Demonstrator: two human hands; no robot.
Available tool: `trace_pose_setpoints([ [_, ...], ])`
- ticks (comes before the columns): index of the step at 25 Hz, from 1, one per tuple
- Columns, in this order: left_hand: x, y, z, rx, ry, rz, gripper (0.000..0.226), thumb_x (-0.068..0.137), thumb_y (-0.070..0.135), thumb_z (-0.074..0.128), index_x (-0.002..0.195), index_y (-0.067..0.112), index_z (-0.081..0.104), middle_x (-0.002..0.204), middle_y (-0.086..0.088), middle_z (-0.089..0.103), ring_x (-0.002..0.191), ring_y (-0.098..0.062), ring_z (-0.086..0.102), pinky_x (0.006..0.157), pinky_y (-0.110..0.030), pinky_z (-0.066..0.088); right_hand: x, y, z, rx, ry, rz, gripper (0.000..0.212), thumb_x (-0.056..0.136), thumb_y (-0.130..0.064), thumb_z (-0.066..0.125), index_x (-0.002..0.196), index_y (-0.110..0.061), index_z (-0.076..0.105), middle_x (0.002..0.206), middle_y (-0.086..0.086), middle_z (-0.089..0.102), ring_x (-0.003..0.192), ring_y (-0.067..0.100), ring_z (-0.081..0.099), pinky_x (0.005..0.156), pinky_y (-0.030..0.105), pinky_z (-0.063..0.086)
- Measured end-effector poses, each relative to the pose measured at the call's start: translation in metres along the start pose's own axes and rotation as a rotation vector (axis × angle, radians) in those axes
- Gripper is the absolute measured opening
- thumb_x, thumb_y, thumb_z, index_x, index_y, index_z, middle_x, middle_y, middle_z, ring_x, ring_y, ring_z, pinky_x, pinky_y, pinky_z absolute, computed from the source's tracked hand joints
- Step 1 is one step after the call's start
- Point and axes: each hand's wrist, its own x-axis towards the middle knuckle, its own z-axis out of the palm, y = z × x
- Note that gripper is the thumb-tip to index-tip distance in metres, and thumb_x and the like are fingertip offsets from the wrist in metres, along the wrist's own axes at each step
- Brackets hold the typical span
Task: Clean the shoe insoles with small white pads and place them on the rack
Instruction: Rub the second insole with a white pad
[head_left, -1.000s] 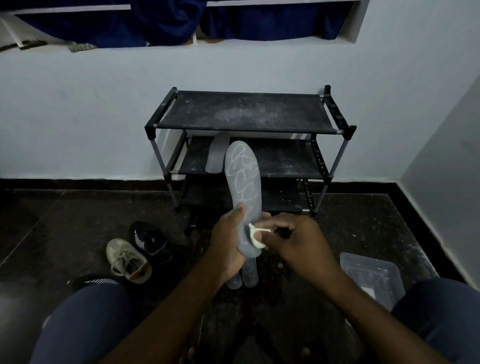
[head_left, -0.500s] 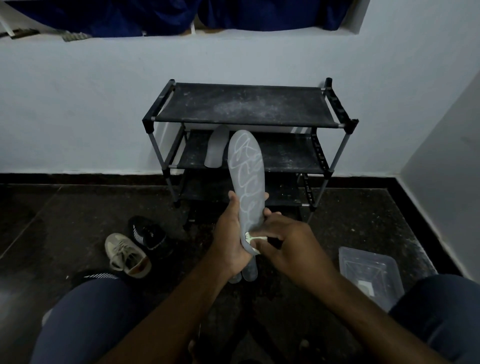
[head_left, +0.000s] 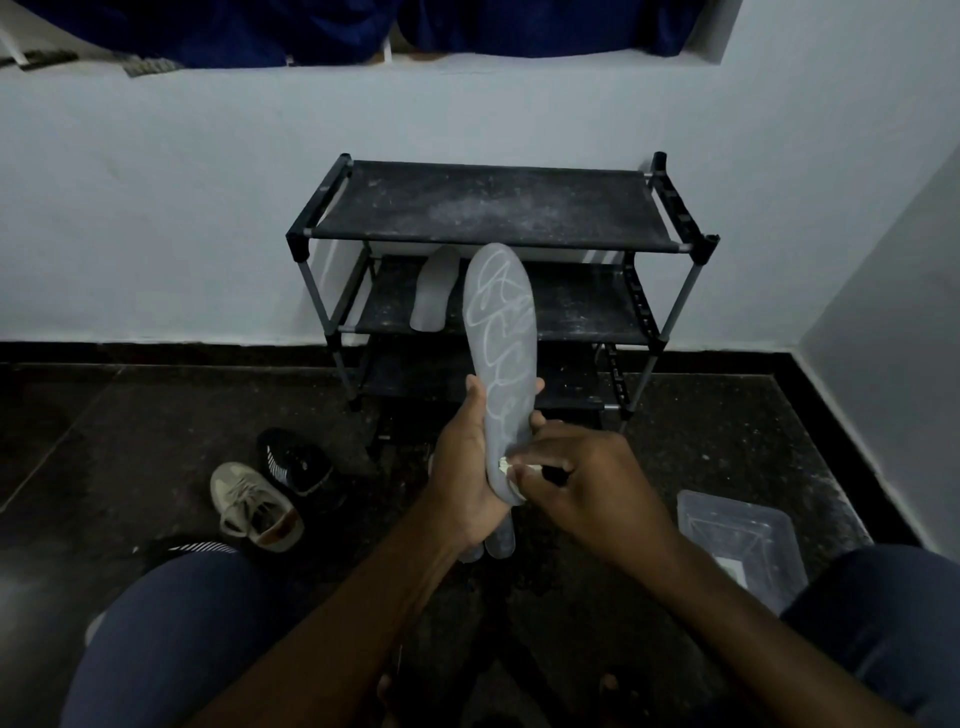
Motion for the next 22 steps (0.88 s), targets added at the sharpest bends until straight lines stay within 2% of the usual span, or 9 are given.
trace_pose_setpoints([
  [3, -0.001, -0.001, 0.004, 0.041, 0.015, 0.011, 0.068, 0.101, 0.061, 0.032, 0.123, 0.009, 0.071, 0.1, -0.011, 0.069, 0.099, -0.023, 0.065, 0.099, -0.039, 0.052, 0.001, -0.009, 0.002, 0.009, -0.038, -0.024, 0.013, 0.09, -0.009, 0.072, 0.095, -0.014, 0.082, 0.091, -0.007, 0.074, 0.084, 0.004, 0.069, 0.08, 0.029, 0.055],
  [6, -0.001, 0.003, 0.001, -0.006, -0.007, -0.002, 0.073, 0.1, 0.063, 0.034, 0.138, 0.004, 0.057, 0.094, -0.013, 0.062, 0.1, -0.026, 0.063, 0.093, -0.04, 0.056, -0.003, -0.006, 0.001, -0.007, -0.075, -0.039, 0.012, 0.09, -0.011, 0.073, 0.097, -0.015, 0.082, 0.095, -0.009, 0.075, 0.089, 0.003, 0.069, 0.085, 0.032, 0.056],
  [10, -0.002, 0.001, 0.003, 0.079, -0.022, -0.003, 0.07, 0.101, 0.062, 0.03, 0.136, 0.008, 0.06, 0.111, -0.012, 0.07, 0.1, -0.021, 0.068, 0.091, -0.037, 0.056, 0.005, -0.004, -0.004, 0.003, -0.029, 0.005, 0.011, 0.089, -0.009, 0.073, 0.095, -0.014, 0.082, 0.092, -0.005, 0.075, 0.086, 0.006, 0.07, 0.079, 0.033, 0.056],
  [14, -0.002, 0.004, 0.003, -0.009, -0.039, 0.007, 0.074, 0.1, 0.063, 0.034, 0.141, 0.004, 0.055, 0.098, -0.014, 0.06, 0.103, -0.027, 0.062, 0.096, -0.04, 0.055, -0.005, -0.011, -0.005, 0.014, -0.095, -0.041, 0.011, 0.089, -0.01, 0.073, 0.092, -0.016, 0.082, 0.091, -0.01, 0.075, 0.086, 0.002, 0.069, 0.081, 0.031, 0.056],
  [16, -0.003, 0.003, 0.002, 0.019, -0.054, 0.002, 0.073, 0.101, 0.063, 0.032, 0.141, 0.007, 0.055, 0.111, -0.015, 0.063, 0.111, -0.028, 0.058, 0.103, -0.042, 0.05, -0.001, -0.002, -0.009, 0.013, -0.041, -0.002, 0.012, 0.088, -0.009, 0.074, 0.095, -0.015, 0.082, 0.093, -0.009, 0.075, 0.086, 0.002, 0.069, 0.08, 0.031, 0.056],
  [18, -0.003, 0.002, 0.004, 0.074, -0.043, 0.009, 0.07, 0.101, 0.062, 0.028, 0.135, 0.01, 0.06, 0.12, -0.01, 0.068, 0.112, -0.023, 0.064, 0.099, -0.038, 0.054, 0.004, -0.003, -0.008, 0.009, -0.022, 0.004, 0.013, 0.087, -0.009, 0.075, 0.096, -0.015, 0.083, 0.091, -0.007, 0.075, 0.084, 0.004, 0.069, 0.077, 0.031, 0.056],
  [20, -0.003, 0.003, 0.006, 0.063, -0.042, 0.008, 0.072, 0.101, 0.063, 0.029, 0.135, 0.008, 0.06, 0.104, -0.01, 0.068, 0.105, -0.024, 0.067, 0.094, -0.036, 0.056, 0.0, -0.011, -0.004, 0.011, -0.064, -0.021, 0.012, 0.088, -0.009, 0.075, 0.094, -0.016, 0.083, 0.09, -0.009, 0.075, 0.083, 0.003, 0.069, 0.078, 0.026, 0.055],
  [22, -0.003, 0.005, 0.004, 0.011, -0.053, 0.01, 0.075, 0.1, 0.064, 0.031, 0.141, 0.005, 0.055, 0.095, -0.012, 0.061, 0.102, -0.026, 0.063, 0.096, -0.039, 0.054, -0.006, -0.013, -0.006, 0.014, -0.091, -0.027, 0.012, 0.087, -0.009, 0.076, 0.093, -0.017, 0.083, 0.092, -0.013, 0.075, 0.084, 0.0, 0.069, 0.079, 0.021, 0.054],
])
